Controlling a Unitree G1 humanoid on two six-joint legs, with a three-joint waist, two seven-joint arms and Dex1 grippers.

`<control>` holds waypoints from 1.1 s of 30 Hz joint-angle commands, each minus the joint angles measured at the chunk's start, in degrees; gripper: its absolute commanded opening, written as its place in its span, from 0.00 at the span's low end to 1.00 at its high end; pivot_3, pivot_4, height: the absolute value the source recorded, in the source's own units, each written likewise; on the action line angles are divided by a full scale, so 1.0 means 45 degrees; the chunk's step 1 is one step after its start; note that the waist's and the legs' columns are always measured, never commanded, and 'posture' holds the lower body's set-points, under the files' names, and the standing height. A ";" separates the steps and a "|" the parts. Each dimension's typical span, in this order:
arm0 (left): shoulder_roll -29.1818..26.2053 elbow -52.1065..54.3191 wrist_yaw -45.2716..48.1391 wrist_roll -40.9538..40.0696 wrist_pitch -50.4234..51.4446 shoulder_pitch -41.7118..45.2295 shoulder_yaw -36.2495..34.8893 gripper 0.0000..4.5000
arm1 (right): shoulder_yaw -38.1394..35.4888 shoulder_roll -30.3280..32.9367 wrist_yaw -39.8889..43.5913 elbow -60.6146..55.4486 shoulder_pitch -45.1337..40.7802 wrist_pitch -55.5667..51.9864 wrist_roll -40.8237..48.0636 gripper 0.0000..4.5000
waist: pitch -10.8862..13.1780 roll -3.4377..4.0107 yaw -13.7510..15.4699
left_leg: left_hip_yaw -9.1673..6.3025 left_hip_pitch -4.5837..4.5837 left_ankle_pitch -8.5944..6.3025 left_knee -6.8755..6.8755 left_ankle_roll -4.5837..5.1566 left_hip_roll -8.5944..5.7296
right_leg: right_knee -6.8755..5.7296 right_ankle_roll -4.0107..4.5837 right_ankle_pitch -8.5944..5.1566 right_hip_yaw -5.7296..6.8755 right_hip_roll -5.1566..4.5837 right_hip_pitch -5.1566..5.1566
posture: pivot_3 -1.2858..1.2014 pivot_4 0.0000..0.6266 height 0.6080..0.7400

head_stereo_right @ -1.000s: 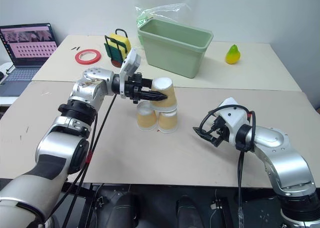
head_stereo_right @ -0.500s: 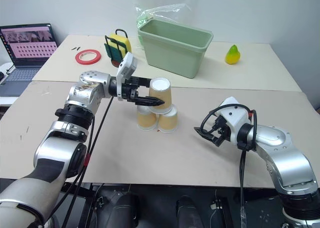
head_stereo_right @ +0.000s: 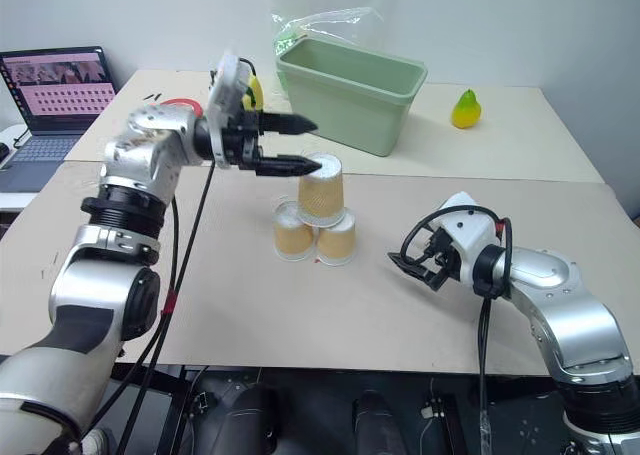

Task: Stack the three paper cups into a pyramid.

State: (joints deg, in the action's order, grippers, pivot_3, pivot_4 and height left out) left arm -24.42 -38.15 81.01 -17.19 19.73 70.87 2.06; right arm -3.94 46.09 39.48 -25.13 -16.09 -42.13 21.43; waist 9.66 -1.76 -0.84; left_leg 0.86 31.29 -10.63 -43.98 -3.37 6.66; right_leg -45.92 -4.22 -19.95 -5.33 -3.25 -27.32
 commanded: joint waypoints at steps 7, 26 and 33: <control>-0.0179 0.1172 -0.2228 -0.0749 0.0656 0.0296 -0.1435 0.99 | 0.0143 -0.0004 0.0230 0.0298 -0.0661 0.0606 -0.0160 1.00 | 0.0001 0.0000 0.0003 | -0.0001 0.0002 0.0000 -0.0002 0.0000 0.0000 | -0.0002 -0.0001 0.0000 -0.0001 0.0000 -0.0001 | 0.52 0.24 0.36; 0.0847 0.8024 -1.6962 0.0894 0.1319 -1.0001 -0.7560 0.99 | -0.0078 -0.2009 -0.4059 0.4734 -0.1814 0.2487 -0.3327 1.00 | -0.0011 -0.0009 -0.0066 | -0.0010 -0.0046 0.0002 -0.0014 -0.0004 -0.0002 | -0.0020 0.0000 0.0009 0.0003 -0.0002 0.0040 | 0.52 0.24 0.36; 0.1387 0.8178 -1.7352 0.0706 0.0381 -1.1549 -0.7505 0.99 | -0.1894 -0.4451 -0.6283 0.6121 -0.1752 0.3320 -0.2824 1.00 | -0.0009 -0.0013 0.0371 | -0.0036 0.0016 0.0003 -0.0058 -0.0011 -0.0026 | -0.0032 0.0000 0.0008 0.0036 -0.0015 0.0024 | 0.52 0.24 0.36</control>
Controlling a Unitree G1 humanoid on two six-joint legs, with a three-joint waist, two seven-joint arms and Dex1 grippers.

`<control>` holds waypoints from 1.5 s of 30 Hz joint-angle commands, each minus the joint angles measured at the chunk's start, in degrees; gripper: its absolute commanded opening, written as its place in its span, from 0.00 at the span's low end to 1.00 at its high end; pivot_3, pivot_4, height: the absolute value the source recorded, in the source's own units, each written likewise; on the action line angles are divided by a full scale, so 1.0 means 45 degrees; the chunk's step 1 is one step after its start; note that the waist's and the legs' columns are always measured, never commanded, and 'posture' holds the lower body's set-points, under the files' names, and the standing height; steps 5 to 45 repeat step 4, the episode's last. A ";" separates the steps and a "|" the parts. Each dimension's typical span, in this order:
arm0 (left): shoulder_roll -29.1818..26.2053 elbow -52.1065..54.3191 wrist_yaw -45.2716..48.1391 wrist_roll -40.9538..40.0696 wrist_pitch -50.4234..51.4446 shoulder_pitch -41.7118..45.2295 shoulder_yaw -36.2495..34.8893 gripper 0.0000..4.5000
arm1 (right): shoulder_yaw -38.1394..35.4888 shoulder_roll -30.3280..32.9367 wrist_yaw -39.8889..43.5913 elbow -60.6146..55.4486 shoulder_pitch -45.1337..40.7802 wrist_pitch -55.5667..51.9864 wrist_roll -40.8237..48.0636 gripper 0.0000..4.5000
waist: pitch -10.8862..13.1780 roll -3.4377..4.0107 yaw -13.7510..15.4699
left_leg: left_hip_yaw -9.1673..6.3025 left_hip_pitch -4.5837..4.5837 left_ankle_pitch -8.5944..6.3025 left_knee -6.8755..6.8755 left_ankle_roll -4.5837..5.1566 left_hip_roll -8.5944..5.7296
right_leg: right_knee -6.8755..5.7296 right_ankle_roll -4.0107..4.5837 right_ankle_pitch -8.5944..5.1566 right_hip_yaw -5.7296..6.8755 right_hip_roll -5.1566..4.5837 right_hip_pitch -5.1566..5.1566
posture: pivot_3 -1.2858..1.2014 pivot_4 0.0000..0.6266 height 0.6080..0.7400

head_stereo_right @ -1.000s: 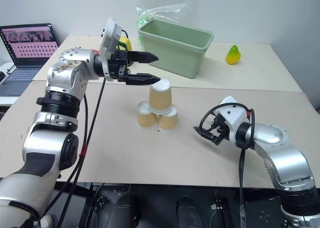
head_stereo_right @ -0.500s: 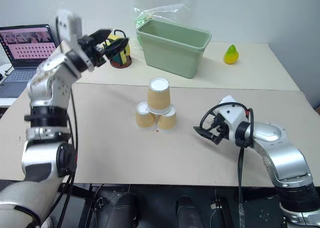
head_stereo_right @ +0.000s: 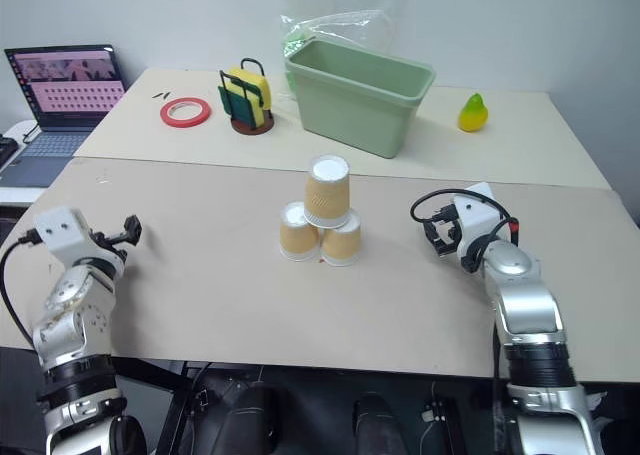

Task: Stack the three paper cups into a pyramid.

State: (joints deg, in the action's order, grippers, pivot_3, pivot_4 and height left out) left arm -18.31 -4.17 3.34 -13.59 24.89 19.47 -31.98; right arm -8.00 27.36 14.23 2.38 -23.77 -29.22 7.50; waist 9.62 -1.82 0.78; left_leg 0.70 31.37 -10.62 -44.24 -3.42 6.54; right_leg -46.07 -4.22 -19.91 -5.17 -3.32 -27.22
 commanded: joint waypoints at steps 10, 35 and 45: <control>0.0151 0.0509 -0.0143 -0.0159 -0.1525 -0.0327 0.0102 0.99 | -0.1618 -0.0852 -0.1158 0.0383 0.0151 0.0592 0.0482 1.00 | -0.0001 0.0002 0.0004 | 0.0000 -0.0005 -0.0001 0.0002 -0.0001 -0.0003 | 0.0002 0.0000 -0.0001 -0.0003 0.0000 0.0008 | 0.52 0.24 0.36; 0.0151 0.0509 -0.0143 -0.0159 -0.1525 -0.0327 0.0102 0.99 | -0.1618 -0.0852 -0.1158 0.0383 0.0151 0.0592 0.0482 1.00 | -0.0001 0.0002 0.0004 | 0.0000 -0.0005 -0.0001 0.0002 -0.0001 -0.0003 | 0.0002 0.0000 -0.0001 -0.0003 0.0000 0.0008 | 0.52 0.24 0.36; 0.0151 0.0509 -0.0143 -0.0159 -0.1525 -0.0327 0.0102 0.99 | -0.1618 -0.0852 -0.1158 0.0383 0.0151 0.0592 0.0482 1.00 | -0.0001 0.0002 0.0004 | 0.0000 -0.0005 -0.0001 0.0002 -0.0001 -0.0003 | 0.0002 0.0000 -0.0001 -0.0003 0.0000 0.0008 | 0.52 0.24 0.36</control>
